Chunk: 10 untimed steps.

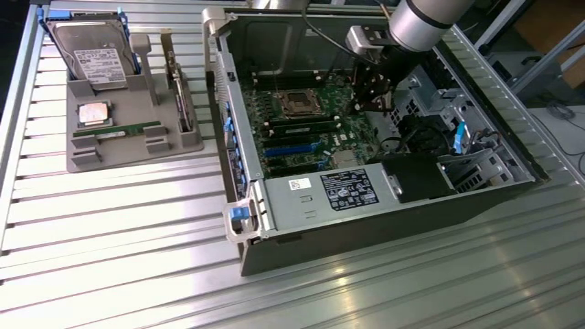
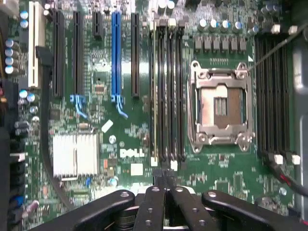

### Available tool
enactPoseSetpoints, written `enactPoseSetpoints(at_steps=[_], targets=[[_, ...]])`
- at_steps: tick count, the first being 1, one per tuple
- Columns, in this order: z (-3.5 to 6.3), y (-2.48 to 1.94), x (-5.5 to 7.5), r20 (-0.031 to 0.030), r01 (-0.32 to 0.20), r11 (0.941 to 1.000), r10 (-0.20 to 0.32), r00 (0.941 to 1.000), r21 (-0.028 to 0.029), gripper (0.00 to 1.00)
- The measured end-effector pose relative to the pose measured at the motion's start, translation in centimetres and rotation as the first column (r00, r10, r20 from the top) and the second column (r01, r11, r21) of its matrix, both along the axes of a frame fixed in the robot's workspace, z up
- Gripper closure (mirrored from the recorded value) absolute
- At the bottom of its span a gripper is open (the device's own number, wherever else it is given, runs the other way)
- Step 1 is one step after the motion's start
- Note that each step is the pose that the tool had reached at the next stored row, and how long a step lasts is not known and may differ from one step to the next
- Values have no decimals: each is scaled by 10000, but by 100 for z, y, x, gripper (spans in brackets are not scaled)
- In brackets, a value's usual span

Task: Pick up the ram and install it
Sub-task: 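Press down the ram until it locks into place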

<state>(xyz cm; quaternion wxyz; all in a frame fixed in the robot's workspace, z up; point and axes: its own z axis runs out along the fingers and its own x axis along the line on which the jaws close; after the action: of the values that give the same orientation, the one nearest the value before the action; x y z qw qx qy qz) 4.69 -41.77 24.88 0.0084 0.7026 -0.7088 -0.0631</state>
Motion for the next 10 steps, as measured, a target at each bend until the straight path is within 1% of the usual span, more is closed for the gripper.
enactPoseSetpoints(at_steps=[5,7,10], targets=[[114,0,73,0,1,10000,-1,10000,2,90],[177,0,86,0,1,10000,-1,10000,1,90],[304,0,95,0,0,10000,0,10000,2,90]])
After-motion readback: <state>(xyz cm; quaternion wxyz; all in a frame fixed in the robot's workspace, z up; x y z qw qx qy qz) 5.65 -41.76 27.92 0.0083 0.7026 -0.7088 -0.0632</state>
